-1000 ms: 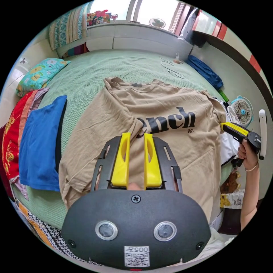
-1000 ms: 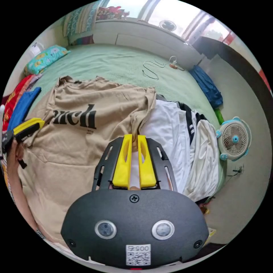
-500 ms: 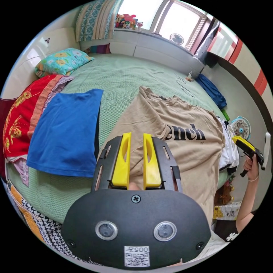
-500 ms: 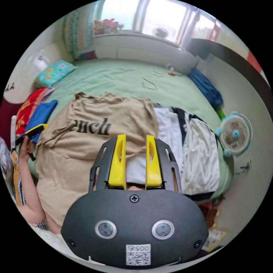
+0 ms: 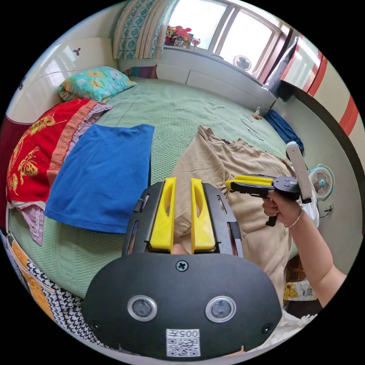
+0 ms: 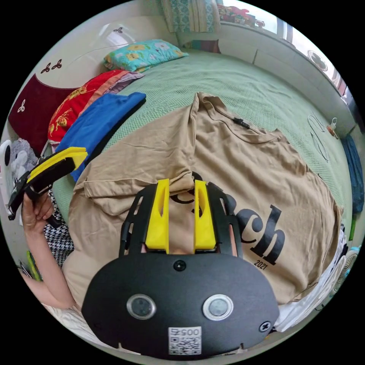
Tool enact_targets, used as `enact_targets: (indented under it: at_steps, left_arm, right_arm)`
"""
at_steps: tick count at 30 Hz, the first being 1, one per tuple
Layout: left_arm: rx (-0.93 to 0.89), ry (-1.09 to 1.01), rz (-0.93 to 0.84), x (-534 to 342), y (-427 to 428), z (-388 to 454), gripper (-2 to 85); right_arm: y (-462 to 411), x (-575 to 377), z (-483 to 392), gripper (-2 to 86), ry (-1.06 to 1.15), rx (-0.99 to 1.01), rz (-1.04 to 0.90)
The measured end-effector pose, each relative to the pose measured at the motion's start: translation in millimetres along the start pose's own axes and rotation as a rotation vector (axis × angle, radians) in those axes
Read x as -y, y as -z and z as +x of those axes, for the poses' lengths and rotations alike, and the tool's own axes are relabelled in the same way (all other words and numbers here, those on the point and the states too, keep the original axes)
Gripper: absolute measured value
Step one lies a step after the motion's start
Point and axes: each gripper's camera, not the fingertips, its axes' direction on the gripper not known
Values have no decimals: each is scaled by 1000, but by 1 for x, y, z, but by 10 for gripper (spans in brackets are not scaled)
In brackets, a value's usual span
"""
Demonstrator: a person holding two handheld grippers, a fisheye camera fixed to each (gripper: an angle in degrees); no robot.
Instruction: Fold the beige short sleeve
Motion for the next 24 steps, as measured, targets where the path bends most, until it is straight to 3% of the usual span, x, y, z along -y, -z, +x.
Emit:
enact_targets:
  at_steps: [5,10,14,19,24]
  left_arm:
    - [-31,97,65,-5,36,-47,69]
    - [-102,165,159,-14,76,-84,62]
    - [-97,175,194,-18,102,-104,60]
    - [-70,165,156,-13,110,-116,59]
    - [-27,170,109,-6,117,-130,59]
  right_arm:
    - [51,27,-6,-3,90,156,133]
    - [77,127,-36,-5,150,247,214]
    - [49,207,-63,-5,143,207,165]
    - [-26,282,-60,11,-77,252,-57]
    - [-11,285,-55,52,33,286,-2]
